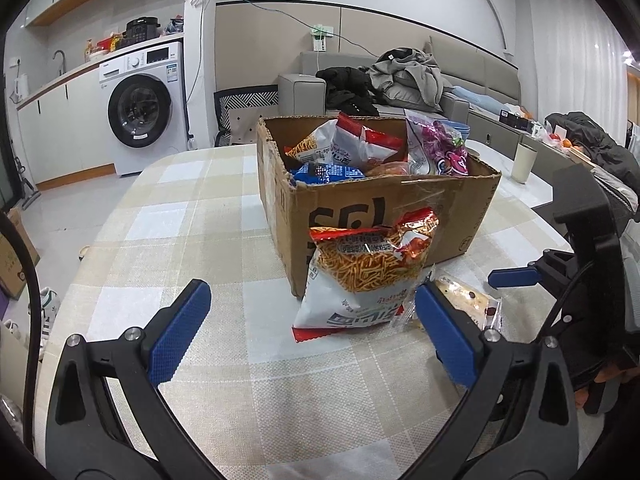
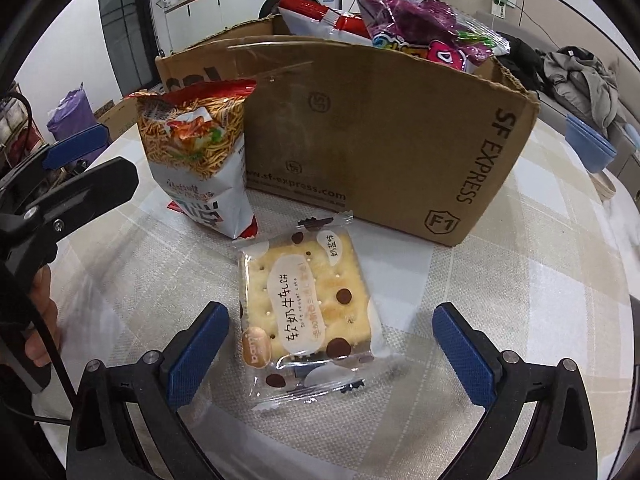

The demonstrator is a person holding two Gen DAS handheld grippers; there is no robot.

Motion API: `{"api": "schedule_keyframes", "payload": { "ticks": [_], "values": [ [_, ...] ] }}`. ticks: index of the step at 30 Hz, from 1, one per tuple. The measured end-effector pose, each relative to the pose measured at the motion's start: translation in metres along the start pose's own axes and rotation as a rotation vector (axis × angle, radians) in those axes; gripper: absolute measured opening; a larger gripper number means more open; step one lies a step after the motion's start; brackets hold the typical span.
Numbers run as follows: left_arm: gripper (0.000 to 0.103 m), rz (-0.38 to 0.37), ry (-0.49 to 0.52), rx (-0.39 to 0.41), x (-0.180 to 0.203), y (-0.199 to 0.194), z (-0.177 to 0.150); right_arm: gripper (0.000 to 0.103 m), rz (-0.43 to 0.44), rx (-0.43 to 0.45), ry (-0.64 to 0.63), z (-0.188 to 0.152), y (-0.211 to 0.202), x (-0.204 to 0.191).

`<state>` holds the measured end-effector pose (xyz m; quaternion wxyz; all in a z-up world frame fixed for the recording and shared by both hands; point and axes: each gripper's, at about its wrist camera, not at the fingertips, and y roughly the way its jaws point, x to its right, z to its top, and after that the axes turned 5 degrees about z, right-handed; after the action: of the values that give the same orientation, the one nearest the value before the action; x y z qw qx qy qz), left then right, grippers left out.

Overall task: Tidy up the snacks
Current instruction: 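Withdraw both open tools from the box toward the remaining snacks, then grasp the cracker pack with right tool while left tool grasps the noodle snack bag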

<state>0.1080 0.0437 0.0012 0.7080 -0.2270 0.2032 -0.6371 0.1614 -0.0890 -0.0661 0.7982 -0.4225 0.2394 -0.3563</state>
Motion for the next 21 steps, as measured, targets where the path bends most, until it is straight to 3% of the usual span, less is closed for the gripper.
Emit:
{"api": "schedule_keyframes", "payload": {
  "ticks": [10, 12, 14, 21],
  "values": [
    [0.102, -0.004, -0.035, -0.016, -0.007, 0.004, 0.0, 0.101, 0.024, -0.005, -0.033, 0.015, 0.006, 0.002],
    [0.102, -0.002, -0.038, -0.019, -0.008, 0.005, 0.0, 0.088, 0.031, 0.013, -0.045, 0.015, 0.002, -0.001],
    [0.102, -0.003, -0.039, -0.02, -0.008, 0.006, 0.001, 0.062, 0.039, 0.031, -0.054, 0.01, -0.005, -0.003],
    [0.102, -0.001, -0.022, -0.017, -0.004, 0.005, 0.0, 0.061, 0.019, 0.069, 0.002, -0.008, -0.023, -0.002]
  ]
}}
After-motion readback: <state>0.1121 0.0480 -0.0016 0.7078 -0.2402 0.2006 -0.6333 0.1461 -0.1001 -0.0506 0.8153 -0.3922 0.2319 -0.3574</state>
